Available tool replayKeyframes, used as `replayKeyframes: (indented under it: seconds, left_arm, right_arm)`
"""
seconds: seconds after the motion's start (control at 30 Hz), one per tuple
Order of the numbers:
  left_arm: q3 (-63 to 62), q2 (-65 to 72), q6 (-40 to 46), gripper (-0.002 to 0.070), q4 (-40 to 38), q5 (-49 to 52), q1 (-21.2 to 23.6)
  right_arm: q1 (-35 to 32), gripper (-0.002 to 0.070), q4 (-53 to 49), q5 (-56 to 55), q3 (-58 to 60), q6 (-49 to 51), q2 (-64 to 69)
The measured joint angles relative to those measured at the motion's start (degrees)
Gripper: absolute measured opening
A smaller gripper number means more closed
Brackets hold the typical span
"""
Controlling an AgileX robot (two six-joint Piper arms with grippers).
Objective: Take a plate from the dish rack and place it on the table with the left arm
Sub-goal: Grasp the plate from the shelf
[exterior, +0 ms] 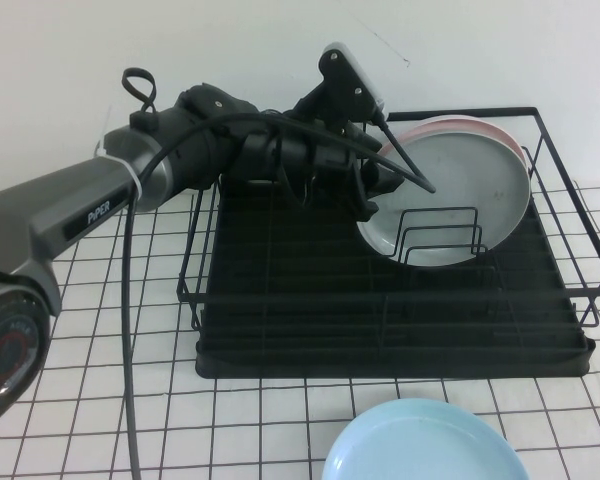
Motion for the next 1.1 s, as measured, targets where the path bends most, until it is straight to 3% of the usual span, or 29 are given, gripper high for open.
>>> replayKeyframes:
  seconds: [0.77, 1.1]
  left_arm:
    - [0.00, -4.18, 2.96, 0.0394, 1.23, 2.64, 0.00]
    - [0.00, -2.33, 7.20, 0.0394, -2.47, 4.28, 0.00]
  right_arm:
    - [0.00, -0.0001, 0.00, 0.00, 0.00, -0.75, 0.00]
    - [0.00, -0.0001, 0.00, 0.00, 0.00, -0.75, 0.00]
